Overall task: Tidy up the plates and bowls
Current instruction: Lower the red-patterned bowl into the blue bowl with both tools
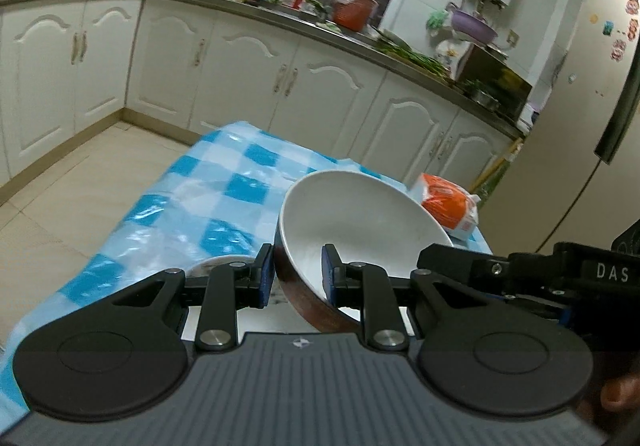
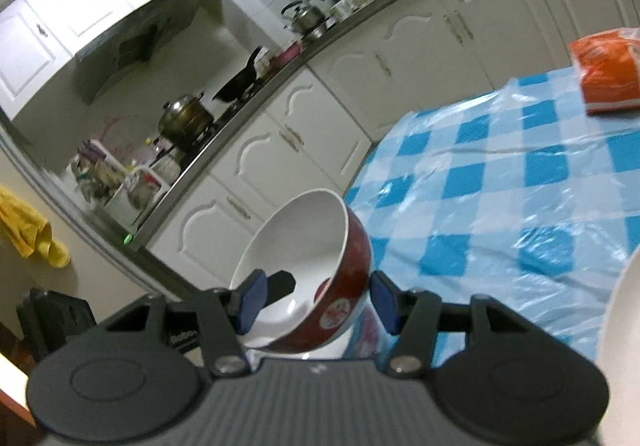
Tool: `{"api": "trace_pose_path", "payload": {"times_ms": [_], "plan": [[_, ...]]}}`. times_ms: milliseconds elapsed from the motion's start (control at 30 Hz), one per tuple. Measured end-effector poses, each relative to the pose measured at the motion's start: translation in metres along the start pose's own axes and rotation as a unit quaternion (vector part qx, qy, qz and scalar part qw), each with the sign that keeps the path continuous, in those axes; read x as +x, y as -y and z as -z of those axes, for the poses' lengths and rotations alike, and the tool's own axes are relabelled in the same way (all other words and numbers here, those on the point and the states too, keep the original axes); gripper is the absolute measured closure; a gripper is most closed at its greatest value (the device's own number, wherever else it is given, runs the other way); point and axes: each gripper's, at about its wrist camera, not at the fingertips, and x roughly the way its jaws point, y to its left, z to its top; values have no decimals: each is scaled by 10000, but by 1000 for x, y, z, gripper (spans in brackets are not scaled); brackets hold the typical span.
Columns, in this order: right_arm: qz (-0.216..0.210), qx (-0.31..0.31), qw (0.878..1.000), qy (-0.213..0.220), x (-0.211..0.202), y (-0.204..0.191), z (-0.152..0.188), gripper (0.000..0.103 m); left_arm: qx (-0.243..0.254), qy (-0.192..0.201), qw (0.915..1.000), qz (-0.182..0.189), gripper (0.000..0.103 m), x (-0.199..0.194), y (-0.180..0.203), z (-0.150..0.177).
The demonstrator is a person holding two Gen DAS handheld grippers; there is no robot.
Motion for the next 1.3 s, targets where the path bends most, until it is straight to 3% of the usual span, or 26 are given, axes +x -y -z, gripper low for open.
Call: {"api": "trace_pose_path", "payload": {"times_ms": [600,1300], "plan": [[252,-90,9990,-369,28,-28,24,46,-214,-83,9997,-101,80,-9,-18,6],[424,-162,9979,-467,39,-26,34,46,-217,-182,9994,-178,80,-7,-18,13]]}}
